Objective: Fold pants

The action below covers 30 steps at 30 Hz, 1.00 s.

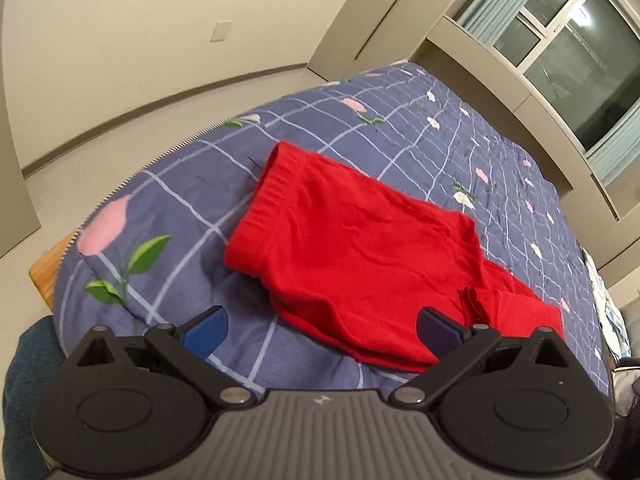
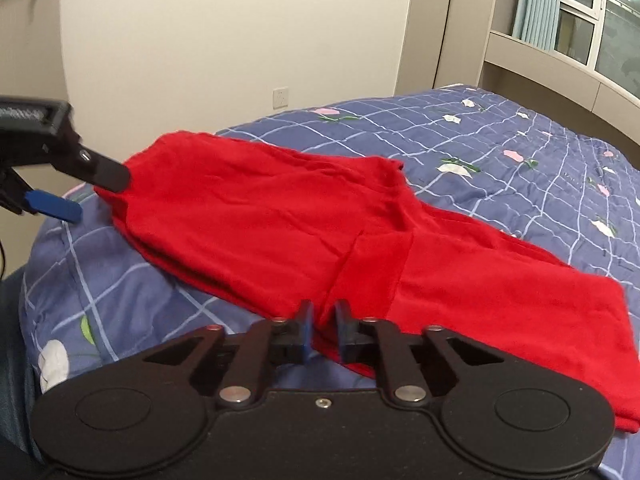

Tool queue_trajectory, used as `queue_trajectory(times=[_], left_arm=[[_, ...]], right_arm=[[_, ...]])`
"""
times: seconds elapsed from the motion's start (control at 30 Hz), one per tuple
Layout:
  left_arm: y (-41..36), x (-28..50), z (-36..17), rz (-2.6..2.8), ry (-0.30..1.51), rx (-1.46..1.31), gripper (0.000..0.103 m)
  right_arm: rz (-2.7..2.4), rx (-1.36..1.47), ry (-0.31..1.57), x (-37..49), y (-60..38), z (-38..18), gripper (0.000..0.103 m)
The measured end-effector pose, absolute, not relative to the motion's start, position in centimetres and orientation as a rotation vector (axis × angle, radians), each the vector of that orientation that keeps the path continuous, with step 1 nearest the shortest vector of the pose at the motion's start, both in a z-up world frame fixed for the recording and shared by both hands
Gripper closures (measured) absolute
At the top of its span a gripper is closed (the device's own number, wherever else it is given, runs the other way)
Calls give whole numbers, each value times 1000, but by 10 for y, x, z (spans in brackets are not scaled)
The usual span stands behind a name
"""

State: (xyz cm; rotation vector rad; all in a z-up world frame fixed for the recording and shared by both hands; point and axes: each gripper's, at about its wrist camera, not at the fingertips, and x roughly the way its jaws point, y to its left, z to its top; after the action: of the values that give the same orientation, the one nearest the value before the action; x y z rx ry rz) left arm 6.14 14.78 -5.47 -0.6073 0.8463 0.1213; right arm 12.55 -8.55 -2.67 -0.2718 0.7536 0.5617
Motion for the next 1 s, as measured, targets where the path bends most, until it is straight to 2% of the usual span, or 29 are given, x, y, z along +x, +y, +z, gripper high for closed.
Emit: queue_trajectory(times=[0.07, 0.1, 0.17, 0.27, 0.33, 0.47, 0.53, 0.6, 0.67, 0.8, 0.83, 0.87, 0.9, 0.97, 1.0], left_arm=[[148, 64, -60, 126, 855, -623, 1], [149, 66, -62, 128, 853, -638, 1], [152, 66, -66, 133, 843, -667, 1], [157, 65, -70, 127, 811, -708, 2], [161, 64, -72, 123, 793, -725, 5], [164, 65, -74, 110, 766, -760, 24], [164, 66, -76, 122, 769, -774, 27], [162, 68, -80, 127, 778, -786, 27], [158, 71, -83, 129, 789, -781, 21], [152, 75, -82, 137, 790, -758, 19], [152, 74, -81, 145, 788, -757, 25], [151, 73, -80, 169, 782, -752, 37], [151, 73, -80, 191, 781, -748, 43], [154, 73, -81, 208, 786, -758, 62], [155, 72, -81, 222, 782, -768, 66]], right_arm=[[572, -240, 734, 124, -89, -20, 64], [573, -228, 720, 124, -91, -16, 60], [552, -205, 686, 125, -99, -8, 41], [473, -172, 659, 135, -112, -4, 33], [386, -168, 668, 147, -119, -8, 31], [266, -186, 714, 166, -126, -26, 29], [245, -188, 754, 172, -127, -38, 29], [233, -189, 773, 173, -128, -49, 28], [221, -177, 763, 172, -131, -52, 23], [188, -157, 755, 171, -135, -57, 14], [183, -155, 752, 170, -136, -58, 12], [178, -153, 749, 170, -135, -59, 11], [174, -150, 748, 170, -136, -60, 10], [167, -155, 746, 169, -135, -59, 10], [167, -160, 741, 168, -134, -56, 10]])
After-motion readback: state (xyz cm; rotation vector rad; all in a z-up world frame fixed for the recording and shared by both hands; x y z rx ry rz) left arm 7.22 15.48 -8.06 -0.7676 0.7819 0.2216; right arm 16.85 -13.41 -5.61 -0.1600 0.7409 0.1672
